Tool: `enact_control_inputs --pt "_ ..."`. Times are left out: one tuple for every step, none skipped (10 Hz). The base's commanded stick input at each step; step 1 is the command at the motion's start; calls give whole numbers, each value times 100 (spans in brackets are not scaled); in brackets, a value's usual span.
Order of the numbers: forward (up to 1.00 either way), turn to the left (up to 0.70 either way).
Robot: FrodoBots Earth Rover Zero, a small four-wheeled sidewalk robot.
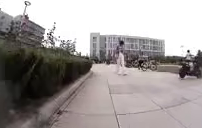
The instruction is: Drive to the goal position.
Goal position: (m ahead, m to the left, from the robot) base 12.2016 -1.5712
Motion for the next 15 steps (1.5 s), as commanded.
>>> enact_control_inputs --pt "70 0" --pt "70 0" --pt "70 0" --pt "70 0" --pt "70 0" --pt "70 -3" --pt "70 -7" --pt "70 -9" --pt "70 -13" --pt "70 -13" --pt "70 -13" --pt "70 -13" --pt "70 -2" --pt "70 0" --pt "70 0"
